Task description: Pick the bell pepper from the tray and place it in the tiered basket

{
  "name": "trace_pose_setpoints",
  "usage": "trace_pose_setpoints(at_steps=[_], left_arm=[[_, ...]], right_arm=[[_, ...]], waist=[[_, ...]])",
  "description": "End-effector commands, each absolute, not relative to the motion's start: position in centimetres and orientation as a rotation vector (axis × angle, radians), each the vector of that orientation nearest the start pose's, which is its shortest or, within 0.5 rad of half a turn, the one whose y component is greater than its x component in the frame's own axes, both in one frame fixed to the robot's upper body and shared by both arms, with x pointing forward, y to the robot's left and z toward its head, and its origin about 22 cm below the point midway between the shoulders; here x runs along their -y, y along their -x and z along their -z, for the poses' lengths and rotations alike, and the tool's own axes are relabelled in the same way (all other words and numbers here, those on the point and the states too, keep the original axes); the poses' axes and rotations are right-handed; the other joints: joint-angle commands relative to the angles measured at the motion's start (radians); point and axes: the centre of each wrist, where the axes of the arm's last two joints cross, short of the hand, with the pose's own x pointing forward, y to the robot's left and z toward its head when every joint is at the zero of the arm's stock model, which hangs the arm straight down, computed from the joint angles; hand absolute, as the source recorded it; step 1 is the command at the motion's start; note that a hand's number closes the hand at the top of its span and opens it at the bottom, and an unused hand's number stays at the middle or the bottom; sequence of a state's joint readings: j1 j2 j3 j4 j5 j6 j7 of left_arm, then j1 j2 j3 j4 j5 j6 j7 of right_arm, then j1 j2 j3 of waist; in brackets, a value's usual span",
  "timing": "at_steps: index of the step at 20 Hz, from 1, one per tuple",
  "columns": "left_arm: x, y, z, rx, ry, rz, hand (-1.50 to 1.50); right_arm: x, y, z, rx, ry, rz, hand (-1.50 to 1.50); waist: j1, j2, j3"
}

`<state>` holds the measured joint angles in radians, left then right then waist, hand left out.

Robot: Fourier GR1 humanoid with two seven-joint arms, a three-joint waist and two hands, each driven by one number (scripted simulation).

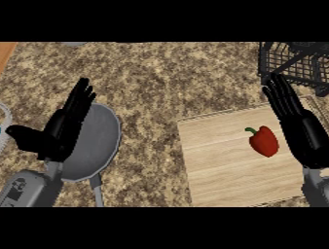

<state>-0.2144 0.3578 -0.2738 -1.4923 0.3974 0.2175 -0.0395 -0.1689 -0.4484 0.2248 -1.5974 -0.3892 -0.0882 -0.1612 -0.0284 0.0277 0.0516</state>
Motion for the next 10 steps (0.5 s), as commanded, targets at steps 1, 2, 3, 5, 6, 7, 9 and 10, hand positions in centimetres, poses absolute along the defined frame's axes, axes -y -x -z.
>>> trace_pose_setpoints(at_steps=[1,2,3,5,6,7,9,10], left_arm=[[-25.3,-28.1,-4.1,1.598,-0.036,0.141,0.00],[-25.8,-29.1,-4.6,1.613,-0.128,0.147,0.00],[-27.8,-28.3,-3.9,1.596,-0.216,0.180,0.00],[-30.8,-28.4,-5.1,1.602,-0.391,0.222,0.00],[-31.6,-28.6,-5.0,1.598,-0.498,0.230,0.00],[-29.9,-27.8,-3.1,1.534,-0.326,0.145,0.00],[-31.3,-27.6,-3.3,1.535,-0.422,0.185,0.00],[-31.4,-27.9,-3.4,1.535,-0.436,0.195,0.00]], right_arm=[[27.5,-26.8,-6.0,1.782,-0.106,-0.145,1.50],[28.2,-26.6,-4.6,1.785,-0.094,-0.137,1.50],[29.6,-27.6,-7.2,1.796,-0.094,-0.151,1.50],[31.5,-27.7,-7.5,1.793,-0.068,-0.166,1.50],[31.4,-28.1,-8.3,1.791,-0.063,-0.138,1.50],[30.5,-28.4,-9.1,2.066,-0.018,0.462,1.50],[38.8,-24.5,-3.9,1.536,0.624,-0.015,-1.50],[38.3,-23.9,-2.3,1.507,0.630,0.066,-1.50]], waist=[[0.022,-0.029,-0.050],[0.021,-0.026,-0.050],[0.027,-0.027,-0.051],[0.035,-0.028,-0.050],[0.033,-0.028,-0.050],[-0.085,-0.081,-0.002],[-0.015,-0.015,-0.057],[-0.004,-0.020,-0.052]])
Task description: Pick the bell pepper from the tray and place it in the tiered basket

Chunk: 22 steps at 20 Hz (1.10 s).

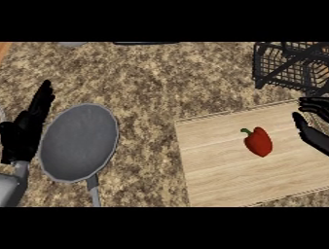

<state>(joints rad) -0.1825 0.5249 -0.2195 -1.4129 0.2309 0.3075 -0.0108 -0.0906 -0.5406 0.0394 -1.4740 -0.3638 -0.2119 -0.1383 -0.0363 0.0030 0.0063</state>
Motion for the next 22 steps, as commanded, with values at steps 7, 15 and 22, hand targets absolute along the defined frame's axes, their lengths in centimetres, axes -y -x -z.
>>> trace_pose_setpoints(at_steps=[7,15,22], left_arm=[[-30.6,-29.4,-4.2,1.513,-0.447,0.205,0.00],[-30.3,-27.4,-2.7,1.529,-0.445,0.238,0.00],[-28.8,-28.9,-4.1,1.538,-0.402,0.259,0.00]], right_arm=[[37.4,-20.5,-8.9,1.542,0.642,-0.102,-1.50],[36.3,-21.2,-16.5,1.200,0.701,-0.675,-1.50],[31.2,-25.3,-20.0,1.075,0.756,-0.649,-1.50]], waist=[[0.013,-0.006,-0.008],[0.031,-0.007,-0.011],[0.070,0.004,-0.008]])
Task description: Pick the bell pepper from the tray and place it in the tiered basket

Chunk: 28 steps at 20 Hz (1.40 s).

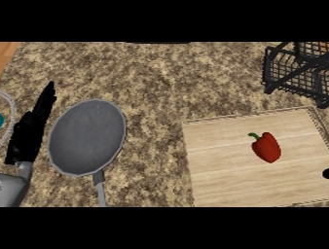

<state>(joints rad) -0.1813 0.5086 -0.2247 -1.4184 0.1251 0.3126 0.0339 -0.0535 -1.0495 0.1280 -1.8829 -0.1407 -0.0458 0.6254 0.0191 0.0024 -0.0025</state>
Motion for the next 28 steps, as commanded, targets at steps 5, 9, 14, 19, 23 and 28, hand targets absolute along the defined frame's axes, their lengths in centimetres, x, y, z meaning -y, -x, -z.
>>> trace_pose_setpoints(at_steps=[5,9,14,19,23,28], left_arm=[[-28.6,-28.8,-3.2,1.542,-0.438,0.243,0.00],[-28.9,-27.1,-3.7,1.538,-0.404,0.237,0.00],[-30.7,-26.6,-3.9,1.535,-0.429,0.243,0.00],[-30.4,-27.4,-3.5,1.530,-0.442,0.226,0.00],[-29.7,-26.9,-4.4,1.531,-0.421,0.234,0.00],[-30.3,-27.0,-2.7,1.534,-0.443,0.230,0.00]], right_arm=[[28.1,-26.5,-18.0,0.960,0.698,-0.680,-1.50],[27.0,-27.8,-17.7,0.835,0.701,-0.715,-1.50],[27.0,-27.6,-15.4,0.795,0.732,-0.751,-1.50],[27.5,-27.1,-12.3,0.765,0.706,-0.780,-1.50],[26.0,-25.9,-13.4,0.782,0.736,-0.801,-1.50],[23.5,-26.2,-13.2,0.760,0.829,-0.855,-1.50]], waist=[[-0.003,0.001,0.002],[-0.001,-0.003,0.002],[-0.013,-0.003,0.002],[-0.020,-0.003,0.003],[-0.020,-0.004,0.003],[-0.017,-0.004,0.002]])
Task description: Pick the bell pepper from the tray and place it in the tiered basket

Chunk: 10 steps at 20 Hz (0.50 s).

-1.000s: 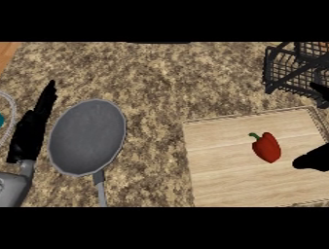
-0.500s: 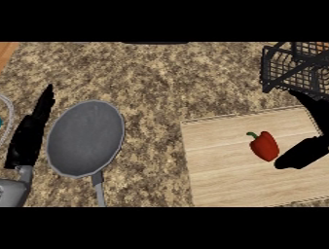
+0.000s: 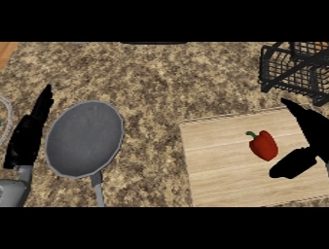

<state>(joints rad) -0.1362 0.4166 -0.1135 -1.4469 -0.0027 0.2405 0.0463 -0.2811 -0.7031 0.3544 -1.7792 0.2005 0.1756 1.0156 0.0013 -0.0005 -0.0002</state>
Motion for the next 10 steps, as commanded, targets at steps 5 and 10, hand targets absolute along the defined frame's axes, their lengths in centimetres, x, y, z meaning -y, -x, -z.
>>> trace_pose_setpoints(at_steps=[5,10], left_arm=[[-30.5,-27.7,-1.3,1.531,-0.435,0.221,0.00],[-29.3,-27.4,-3.3,1.543,-0.448,0.235,0.00]], right_arm=[[23.4,-26.4,-12.2,0.781,0.868,-0.872,-1.50],[23.6,-25.8,-9.7,0.760,0.853,-0.864,-1.50]], waist=[[-0.001,0.001,0.000],[0.000,0.000,0.000]])
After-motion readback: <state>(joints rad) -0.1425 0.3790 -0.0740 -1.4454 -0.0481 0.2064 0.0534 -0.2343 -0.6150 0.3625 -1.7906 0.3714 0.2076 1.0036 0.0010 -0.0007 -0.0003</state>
